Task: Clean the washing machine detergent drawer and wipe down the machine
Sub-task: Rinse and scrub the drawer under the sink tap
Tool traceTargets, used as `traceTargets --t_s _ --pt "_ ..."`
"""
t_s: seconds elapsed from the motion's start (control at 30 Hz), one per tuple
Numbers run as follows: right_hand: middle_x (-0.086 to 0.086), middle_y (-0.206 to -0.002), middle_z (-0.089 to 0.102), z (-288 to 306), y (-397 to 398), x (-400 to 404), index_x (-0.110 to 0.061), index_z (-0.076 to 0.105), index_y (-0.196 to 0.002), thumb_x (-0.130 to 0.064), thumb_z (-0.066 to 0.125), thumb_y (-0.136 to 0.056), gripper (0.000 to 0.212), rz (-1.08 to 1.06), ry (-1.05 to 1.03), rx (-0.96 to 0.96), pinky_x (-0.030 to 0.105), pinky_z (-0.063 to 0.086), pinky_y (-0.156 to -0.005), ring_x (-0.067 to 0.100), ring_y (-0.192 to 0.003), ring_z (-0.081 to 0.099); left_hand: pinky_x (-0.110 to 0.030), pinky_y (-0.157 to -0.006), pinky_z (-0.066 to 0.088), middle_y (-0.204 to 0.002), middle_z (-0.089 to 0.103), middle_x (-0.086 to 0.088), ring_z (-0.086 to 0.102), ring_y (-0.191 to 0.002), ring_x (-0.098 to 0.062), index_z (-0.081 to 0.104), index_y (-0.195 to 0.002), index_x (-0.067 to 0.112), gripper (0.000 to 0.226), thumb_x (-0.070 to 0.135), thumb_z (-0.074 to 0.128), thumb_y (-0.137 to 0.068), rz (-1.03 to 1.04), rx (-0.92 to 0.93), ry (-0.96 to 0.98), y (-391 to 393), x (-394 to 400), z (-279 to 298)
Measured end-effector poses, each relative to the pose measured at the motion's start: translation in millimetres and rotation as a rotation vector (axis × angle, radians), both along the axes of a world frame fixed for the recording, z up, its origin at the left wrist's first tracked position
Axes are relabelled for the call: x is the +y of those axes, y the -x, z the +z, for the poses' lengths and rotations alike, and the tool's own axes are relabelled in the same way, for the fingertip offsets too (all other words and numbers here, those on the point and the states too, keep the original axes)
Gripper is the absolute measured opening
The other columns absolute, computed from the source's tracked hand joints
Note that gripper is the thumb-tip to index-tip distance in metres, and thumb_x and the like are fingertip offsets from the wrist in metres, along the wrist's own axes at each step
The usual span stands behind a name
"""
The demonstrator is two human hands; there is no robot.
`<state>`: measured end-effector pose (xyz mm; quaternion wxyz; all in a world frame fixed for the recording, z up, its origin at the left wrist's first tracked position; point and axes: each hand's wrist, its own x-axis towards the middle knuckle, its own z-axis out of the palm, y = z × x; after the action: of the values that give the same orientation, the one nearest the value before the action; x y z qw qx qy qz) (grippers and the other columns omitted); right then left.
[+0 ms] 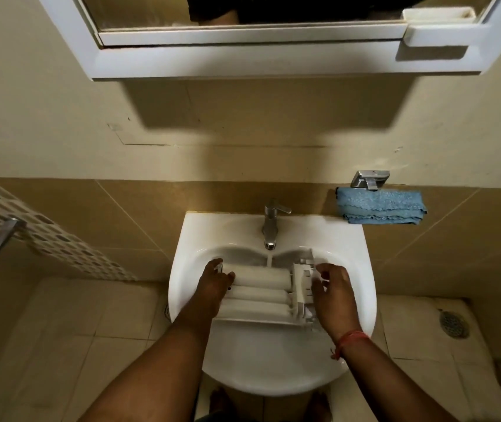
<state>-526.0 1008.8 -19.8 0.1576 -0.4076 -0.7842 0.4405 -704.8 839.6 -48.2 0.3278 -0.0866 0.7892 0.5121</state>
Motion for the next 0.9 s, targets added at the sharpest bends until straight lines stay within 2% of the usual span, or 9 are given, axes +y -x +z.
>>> traceTargets --t_s 0.07,0.2,0.3,0.5,0.6,0.67,0.73,0.83,0.9 --pt "0.005 -0.103 0.060 12.1 23.5 -11.2 -0.010 0.063 -0.107 -0.001 0.054 -0.095 0.018 0.004 0.216 0.080 0.023 0.048 -0.079 0.016 -0.089 0.058 -0.021 -0.061 0.043 -0.150 0.041 -0.003 0.054 -0.074 -0.012 0.043 -0.144 0.019 0.050 0.009 0.057 -0.096 0.030 -0.010 -0.022 1.9 -1.0 -4.4" --pt "0.018 -0.088 0.060 11.4 84.6 -22.1 0.000 0.058 -0.091 -0.001 0.042 -0.101 0.019 -0.335 1.221 0.406 0.033 0.054 -0.084 0.023 -0.080 0.060 -0.027 -0.094 0.044 -0.141 0.049 -0.003 0.053 -0.104 -0.016 0.054 -0.135 0.021 0.033 0.021 0.047 -0.102 0.159 -0.052 -0.150 4.7 -7.4 -12.2" --pt "0.019 -0.087 0.056 -2.4 119.9 -17.1 0.005 0.054 -0.088 0.001 0.038 -0.101 0.021 -0.550 1.453 0.531 0.048 0.057 -0.086 0.029 -0.079 0.056 -0.044 -0.113 0.036 -0.139 0.051 -0.004 0.049 -0.123 -0.025 0.060 -0.127 0.027 0.028 0.027 0.049 -0.101 0.172 -0.106 -0.184 8.3 -10.4 -19.5" --pt "0.025 -0.099 0.063 -25.6 142.0 -52.7 0.008 0.059 -0.101 0.011 0.036 -0.087 0.026 -0.515 1.637 0.852 0.043 0.059 -0.079 0.033 -0.093 0.064 -0.043 -0.095 0.053 -0.120 0.064 -0.007 0.063 -0.106 -0.025 0.063 -0.115 0.035 0.022 0.025 0.052 -0.099 0.138 -0.195 -0.251 22.7 -8.7 -32.0" --pt "0.020 -0.101 0.066 -29.9 143.2 -83.8 0.003 0.063 -0.100 0.006 0.047 -0.093 0.018 -0.147 1.268 0.531 0.036 0.059 -0.081 0.033 -0.097 0.064 -0.037 -0.078 0.057 -0.110 0.071 -0.013 0.069 -0.098 -0.028 0.068 -0.115 0.018 0.025 0.019 0.049 -0.099 0.116 -0.219 -0.313 27.2 -12.4 -35.9" --pt "0.011 -0.106 0.065 -33.8 137.4 -92.3 -0.006 0.066 -0.107 0.002 0.051 -0.094 0.021 0.320 0.613 0.208 0.027 0.050 -0.090 0.023 -0.103 0.062 -0.034 -0.074 0.056 -0.100 0.072 -0.014 0.069 -0.096 -0.030 0.068 -0.110 0.008 0.025 0.016 0.048 -0.099 0.127 -0.223 -0.345 27.3 -16.5 -42.0" --pt "0.010 -0.111 0.063 -48.2 121.3 -82.1 -0.010 0.070 -0.106 -0.001 0.055 -0.090 0.024 0.560 -0.037 -0.007 0.021 0.043 -0.090 0.023 -0.102 0.060 -0.028 -0.071 0.053 -0.097 0.071 -0.008 0.067 -0.092 -0.023 0.067 -0.106 0.011 0.018 0.016 0.051 -0.099 0.197 -0.221 -0.344 26.7 -19.0 -44.2" --pt "0.017 -0.119 0.058 -70.1 90.9 -60.4 -0.008 0.063 -0.116 -0.012 0.056 -0.081 0.035 0.416 -0.633 -0.473 0.037 0.044 -0.091 0.034 -0.104 0.053 -0.027 -0.085 0.050 -0.113 0.067 -0.001 0.061 -0.098 -0.013 0.064 -0.114 0.016 0.021 0.014 0.062 -0.093 0.195 -0.164 -0.293 30.3 -17.6 -50.6" --pt "0.023 -0.114 0.057 -72.9 89.5 -67.7 -0.003 0.060 -0.119 -0.013 0.061 -0.076 0.045 0.285 -0.738 -0.642 0.044 0.046 -0.087 0.039 -0.099 0.052 -0.032 -0.097 0.047 -0.120 0.063 -0.003 0.058 -0.105 -0.017 0.061 -0.123 0.012 0.036 0.010 0.068 -0.088 0.185 -0.151 -0.286 31.7 -13.8 -51.8"
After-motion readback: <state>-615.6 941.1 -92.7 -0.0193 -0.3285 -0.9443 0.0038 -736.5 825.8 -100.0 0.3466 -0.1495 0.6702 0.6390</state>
